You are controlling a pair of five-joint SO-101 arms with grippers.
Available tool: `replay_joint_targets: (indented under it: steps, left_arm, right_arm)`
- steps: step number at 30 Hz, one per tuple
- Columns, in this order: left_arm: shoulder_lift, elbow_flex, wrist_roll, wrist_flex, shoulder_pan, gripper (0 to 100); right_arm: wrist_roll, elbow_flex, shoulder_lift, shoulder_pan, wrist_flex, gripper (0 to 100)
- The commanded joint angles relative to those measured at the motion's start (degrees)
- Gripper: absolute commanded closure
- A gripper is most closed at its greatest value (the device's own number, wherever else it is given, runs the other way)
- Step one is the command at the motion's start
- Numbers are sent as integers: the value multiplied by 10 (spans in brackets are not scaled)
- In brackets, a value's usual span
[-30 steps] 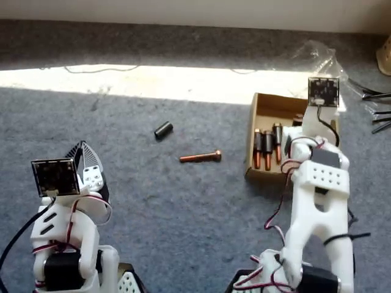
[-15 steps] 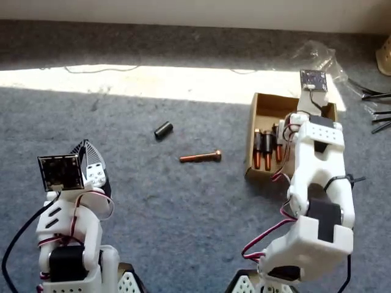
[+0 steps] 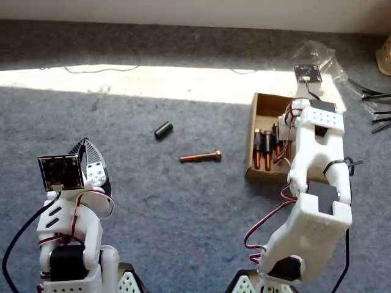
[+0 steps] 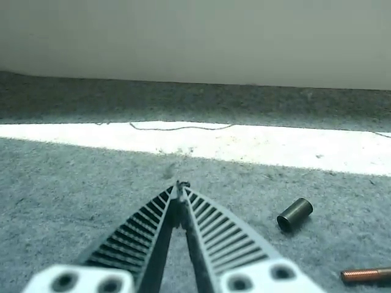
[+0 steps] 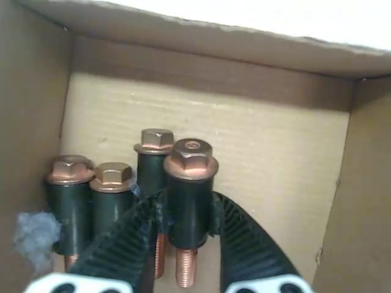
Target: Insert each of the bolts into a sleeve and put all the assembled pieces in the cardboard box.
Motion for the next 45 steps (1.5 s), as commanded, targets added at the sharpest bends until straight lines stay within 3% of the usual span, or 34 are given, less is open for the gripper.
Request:
replay_joint_targets:
  steps: [1,11,22,26,31,35,38,45]
  left_arm:
    - [0,-7,-5,-13,-3,995]
    - [0,-7,-5,-12,-3,995]
    - [0,-29,-4,-7,-6,995]
    - [0,-84,-5,76,-3,995]
    - [0,-117,-5,126,-3,995]
    - [0,-157,-5,170,-7,995]
    - [0,-191,-6,207,-7,995]
    - [0,-209,-6,222,-7,995]
  right_arm:
    - [7,-40,-12,15,14,892]
    - [8,-45,-22,11,37,865]
    - [7,-80,-159,-107,118,865]
    - [8,-80,-205,-167,117,865]
    - [12,-80,-225,-234,116,865]
    - [97,-80,-225,-285,115,865]
    - [114,-81,-225,-311,113,865]
    - [131,-80,-225,-352,47,865]
